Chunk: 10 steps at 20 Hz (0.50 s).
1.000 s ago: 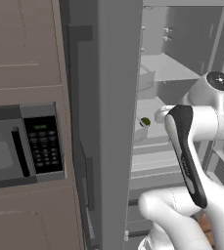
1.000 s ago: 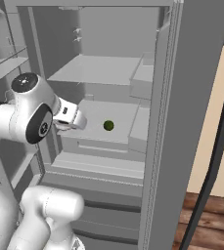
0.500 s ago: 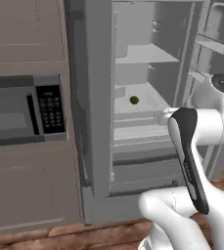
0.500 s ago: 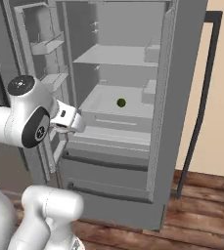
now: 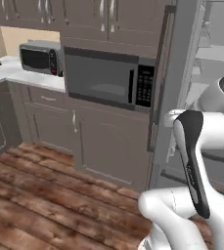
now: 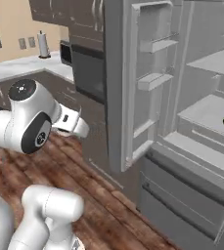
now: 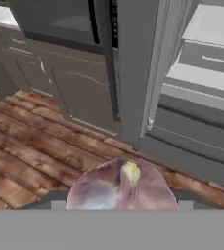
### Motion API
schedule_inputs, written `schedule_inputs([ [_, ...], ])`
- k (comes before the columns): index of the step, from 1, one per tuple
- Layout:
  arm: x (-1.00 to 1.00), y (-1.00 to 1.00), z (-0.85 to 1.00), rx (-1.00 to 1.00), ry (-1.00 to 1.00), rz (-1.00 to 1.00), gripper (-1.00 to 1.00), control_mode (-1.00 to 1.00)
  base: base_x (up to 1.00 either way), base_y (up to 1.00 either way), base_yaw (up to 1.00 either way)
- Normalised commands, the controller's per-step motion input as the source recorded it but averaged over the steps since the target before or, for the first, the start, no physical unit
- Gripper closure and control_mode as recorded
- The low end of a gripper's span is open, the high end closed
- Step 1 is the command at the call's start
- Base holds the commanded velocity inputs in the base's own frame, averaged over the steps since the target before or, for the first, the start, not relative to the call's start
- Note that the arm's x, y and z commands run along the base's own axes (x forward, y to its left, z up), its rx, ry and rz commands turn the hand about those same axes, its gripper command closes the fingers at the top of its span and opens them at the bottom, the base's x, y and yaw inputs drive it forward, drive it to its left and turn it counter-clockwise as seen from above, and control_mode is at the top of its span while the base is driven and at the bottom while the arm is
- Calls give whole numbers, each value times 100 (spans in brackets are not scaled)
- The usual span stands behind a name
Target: Grab the lime and garlic from the fridge, place them in the blender, close the lid, and turn on the blender to create a marinade.
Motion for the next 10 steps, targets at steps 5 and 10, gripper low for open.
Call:
schedule_inputs([
  [5, 0, 0, 0, 0, 0, 0, 100, 100, -10, 0, 100],
  [10, 0, 0, 0, 0, 0, 0, 100, 100, -9, 0, 100],
])
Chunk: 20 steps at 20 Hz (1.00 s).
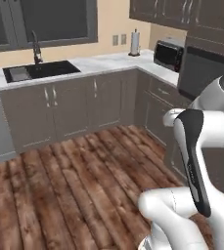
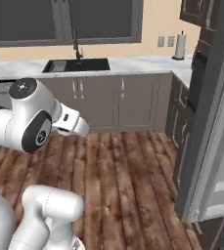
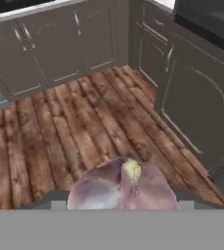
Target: Grab the lime and garlic from the fridge, place them in the blender, close the lid, and turn on the blender to create a marinade.
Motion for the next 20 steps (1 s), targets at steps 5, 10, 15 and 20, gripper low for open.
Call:
schedule_inputs([
  [5, 0, 0, 0, 0, 0, 0, 100, 100, -8, 0, 100],
  [10, 0, 0, 0, 0, 0, 0, 100, 100, -2, 0, 100],
  [15, 0, 0, 0, 0, 0, 0, 100, 100, 0, 2, 100],
  [20, 0, 0, 0, 0, 0, 0, 100, 100, 2, 4, 100],
])
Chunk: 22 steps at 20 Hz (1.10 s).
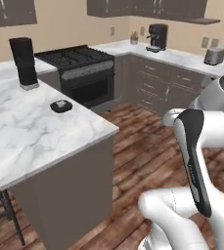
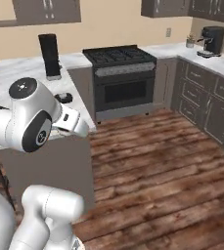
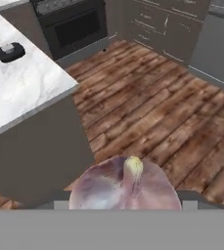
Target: Grab the lime and garlic from the fridge, place them in the blender, close the lid, and turn on the blender to create a marinade.
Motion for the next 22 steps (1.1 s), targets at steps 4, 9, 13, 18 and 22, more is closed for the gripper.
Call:
schedule_inputs([
  [4, 0, 0, 0, 0, 0, 0, 100, 100, 26, -90, 52],
  [9, 0, 0, 0, 0, 0, 0, 100, 100, 40, -100, 20],
  [13, 0, 0, 0, 0, 0, 0, 100, 100, 51, -100, 18],
  [18, 0, 0, 0, 0, 0, 0, 100, 100, 97, -100, 24],
  [22, 0, 0, 0, 0, 0, 0, 100, 100, 100, -100, 26],
])
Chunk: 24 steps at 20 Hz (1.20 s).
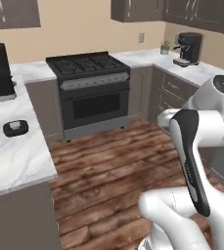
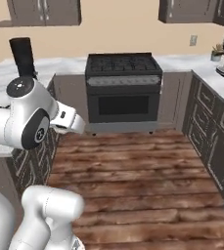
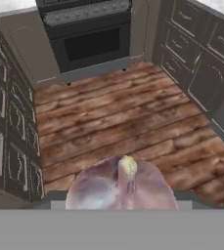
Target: Grab the lime and garlic from the fridge, place them in the blender, close the lid, and turn on the blender to create a marinade.
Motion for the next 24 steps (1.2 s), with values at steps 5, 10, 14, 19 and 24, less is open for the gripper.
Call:
schedule_inputs([
  [5, 0, 0, 0, 0, 0, 0, 100, 100, 100, -100, 22],
  [10, 0, 0, 0, 0, 0, 0, 100, 100, 100, -80, 38],
  [14, 0, 0, 0, 0, 0, 0, 100, 100, 100, -17, 71],
  [19, 0, 0, 0, 0, 0, 0, 100, 100, 100, -21, 68],
  [24, 0, 0, 0, 0, 0, 0, 100, 100, 100, -40, 60],
])
